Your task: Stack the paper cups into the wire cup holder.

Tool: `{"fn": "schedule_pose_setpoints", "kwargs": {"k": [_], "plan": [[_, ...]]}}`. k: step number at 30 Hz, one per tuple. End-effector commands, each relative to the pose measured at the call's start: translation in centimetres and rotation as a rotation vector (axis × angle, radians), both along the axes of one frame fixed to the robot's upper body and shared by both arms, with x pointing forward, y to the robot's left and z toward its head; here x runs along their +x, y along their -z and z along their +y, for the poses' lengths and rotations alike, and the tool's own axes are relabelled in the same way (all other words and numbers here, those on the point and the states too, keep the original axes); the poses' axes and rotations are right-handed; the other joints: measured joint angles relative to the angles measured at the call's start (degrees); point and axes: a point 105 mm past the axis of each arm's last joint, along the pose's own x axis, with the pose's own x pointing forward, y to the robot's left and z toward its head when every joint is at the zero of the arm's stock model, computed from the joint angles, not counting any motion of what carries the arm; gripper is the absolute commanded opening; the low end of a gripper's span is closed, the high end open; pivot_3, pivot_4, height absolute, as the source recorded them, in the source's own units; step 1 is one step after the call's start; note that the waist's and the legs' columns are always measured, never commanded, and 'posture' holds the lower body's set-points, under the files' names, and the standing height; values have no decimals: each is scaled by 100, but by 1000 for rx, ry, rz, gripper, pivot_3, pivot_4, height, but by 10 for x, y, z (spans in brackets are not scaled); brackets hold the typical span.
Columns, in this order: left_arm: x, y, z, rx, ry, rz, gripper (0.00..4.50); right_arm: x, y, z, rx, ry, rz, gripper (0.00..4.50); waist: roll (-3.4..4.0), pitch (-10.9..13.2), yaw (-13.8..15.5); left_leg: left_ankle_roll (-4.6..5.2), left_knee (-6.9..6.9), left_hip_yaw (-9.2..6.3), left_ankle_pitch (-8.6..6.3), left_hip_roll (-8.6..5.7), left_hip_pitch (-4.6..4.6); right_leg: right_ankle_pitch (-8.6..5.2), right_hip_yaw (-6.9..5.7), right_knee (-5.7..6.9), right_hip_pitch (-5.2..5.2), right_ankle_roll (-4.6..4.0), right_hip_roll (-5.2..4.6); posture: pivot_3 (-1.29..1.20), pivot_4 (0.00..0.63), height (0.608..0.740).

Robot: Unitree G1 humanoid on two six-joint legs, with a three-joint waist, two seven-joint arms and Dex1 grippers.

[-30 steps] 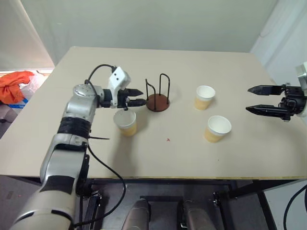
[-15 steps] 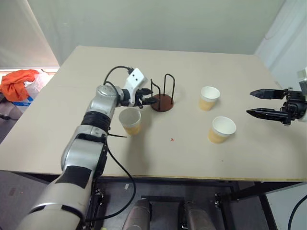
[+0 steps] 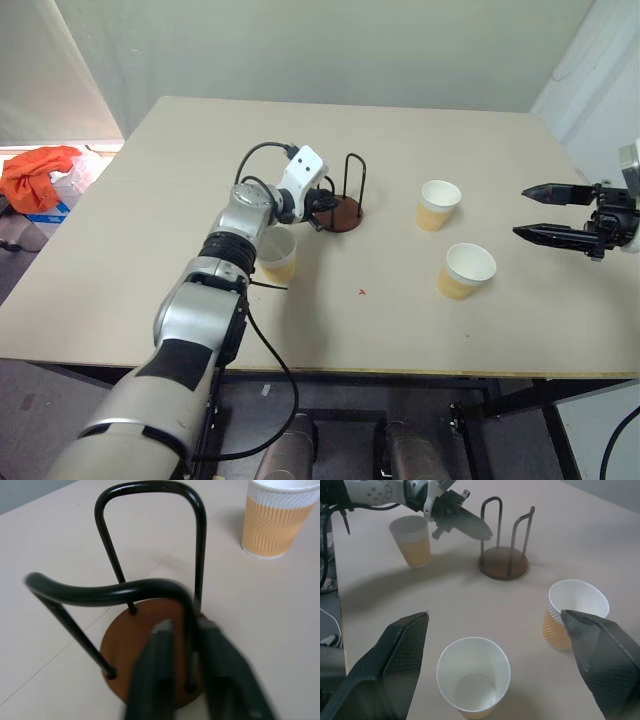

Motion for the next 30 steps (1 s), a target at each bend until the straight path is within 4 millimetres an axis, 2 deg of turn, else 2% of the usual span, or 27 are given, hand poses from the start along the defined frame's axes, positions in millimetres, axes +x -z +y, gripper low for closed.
{"fn": "schedule_pose_setpoints", "kwargs": {"k": [1, 5, 8, 11, 16, 23, 25, 26, 30], "plan": [[2, -27, -9, -27, 28, -74, 31, -3, -13, -2, -17, 5, -51, 4500, 0, 0, 0, 0, 0, 1, 0, 0, 0, -1, 0, 1, 0, 2, 0, 0, 150, 740], [-3, -35, -14, -53, 91, -72, 31, -3, -14, -3, -20, 7, -53, 4500, 0, 0, 1, -1, 0, 3, 0, -1, 0, -2, 0, 1, 0, 5, 2, 0, 150, 740], [-21, -58, -31, -81, 283, -90, 31, -9, -15, 0, -44, -38, -43, 4500, -2, 2, 8, -1, 0, 3, 0, -4, -3, -3, 0, 0, -1, 6, 3, 0, 150, 740], [-39, -64, -38, -32, 410, -102, 31, -16, -11, 8, -78, -91, -19, 4500, -3, 2, 17, -1, 1, 5, 0, -11, -11, -4, -2, 0, -5, 7, 7, 0, 150, 740], [-72, -55, -41, 74, 522, -109, 31, -25, -4, 25, -160, -161, -10, 4500, 3, -1, -1, -13, 18, 41, -6, -13, -1, -15, 1, 10, 1, 29, 9, 0, 150, 740], [-121, -32, -49, 91, 558, -34, 31, -34, 13, 58, -318, -274, -34, 4500, 7, 1, -10, 1, 77, 30, -38, 4, -10, -40, 3, 16, 5, 20, 7, 0, 150, 740], [-131, -24, -50, 97, 556, 0, 31, -35, 15, 67, -332, -304, -41, 4500, 7, 1, -5, 15, 87, 29, -49, 4, -10, -51, 6, 15, 12, -1, -3, 0, 150, 740], [-135, -21, -49, 94, 555, 17, 31, -36, 15, 69, -333, -314, -42, 4500, 7, 1, -4, 53, 89, 28, -72, 4, -6, -51, 6, 15, 17, -3, -6, 0, 150, 740], [-147, -8, -47, 123, 545, 67, 31, -35, 17, 74, -338, -337, -42, 4500, 7, 1, -8, 57, 88, 26, -81, 7, 7, -36, 6, 15, 22, -20, -11, 0, 150, 740]]}}
